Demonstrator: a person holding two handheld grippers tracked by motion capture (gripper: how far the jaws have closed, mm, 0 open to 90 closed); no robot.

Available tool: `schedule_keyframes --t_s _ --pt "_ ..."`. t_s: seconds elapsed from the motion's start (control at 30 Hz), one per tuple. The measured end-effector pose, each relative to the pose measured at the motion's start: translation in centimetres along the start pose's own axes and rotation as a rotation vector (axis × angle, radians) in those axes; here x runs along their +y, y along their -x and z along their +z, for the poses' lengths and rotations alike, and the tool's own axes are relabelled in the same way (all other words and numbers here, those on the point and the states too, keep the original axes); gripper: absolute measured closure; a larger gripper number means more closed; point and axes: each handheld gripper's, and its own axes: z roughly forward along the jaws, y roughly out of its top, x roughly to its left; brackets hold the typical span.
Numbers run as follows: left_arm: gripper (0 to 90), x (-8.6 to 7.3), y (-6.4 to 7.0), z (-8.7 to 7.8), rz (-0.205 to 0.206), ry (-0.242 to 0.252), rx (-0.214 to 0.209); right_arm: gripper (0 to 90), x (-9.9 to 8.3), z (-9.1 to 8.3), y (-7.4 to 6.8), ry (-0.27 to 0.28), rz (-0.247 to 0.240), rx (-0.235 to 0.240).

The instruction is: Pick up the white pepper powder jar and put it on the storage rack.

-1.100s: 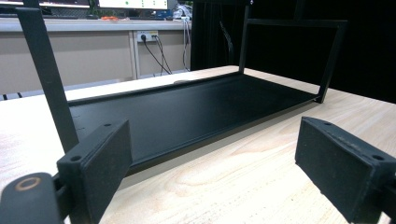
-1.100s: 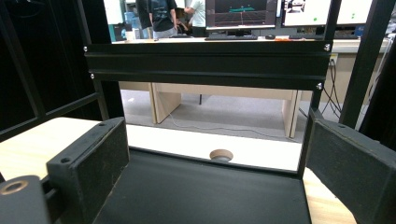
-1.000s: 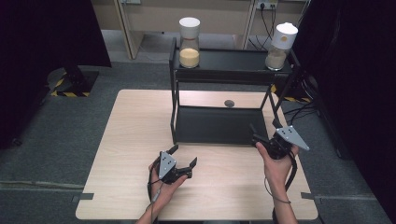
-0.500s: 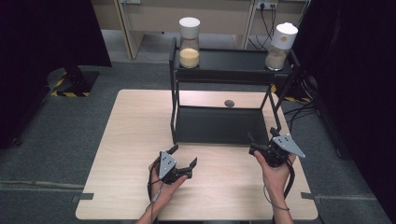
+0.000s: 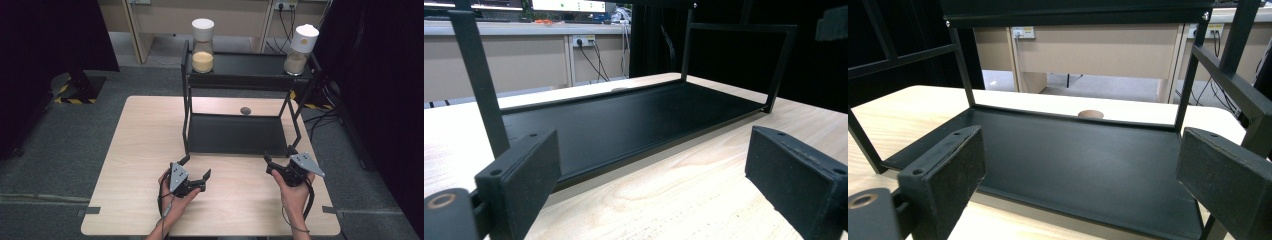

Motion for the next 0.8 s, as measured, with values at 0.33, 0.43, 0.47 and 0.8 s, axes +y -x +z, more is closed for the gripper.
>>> schedule_keyframes --t_s 0.33,0.43,0.47,0.8 --pt "6.9 0.0 0.1 0.0 0.007 -0.001 0.004 6.1 -1.5 -0.4 0.1 -0.018 0.011 0.011" --pt "7.0 0.0 0.2 0.0 0.008 0.000 0.003 6.1 -2.0 -0.5 0.1 -0.030 0.010 0.014" --pt "6.9 0.0 0.2 0.0 0.009 0.000 0.004 6.1 -2.2 -0.5 0.1 -0.032 0.011 0.014" --pt "7.0 0.0 0.2 0.0 0.009 -0.001 0.003 6.1 -4.0 -0.8 -0.2 -0.064 0.009 0.011"
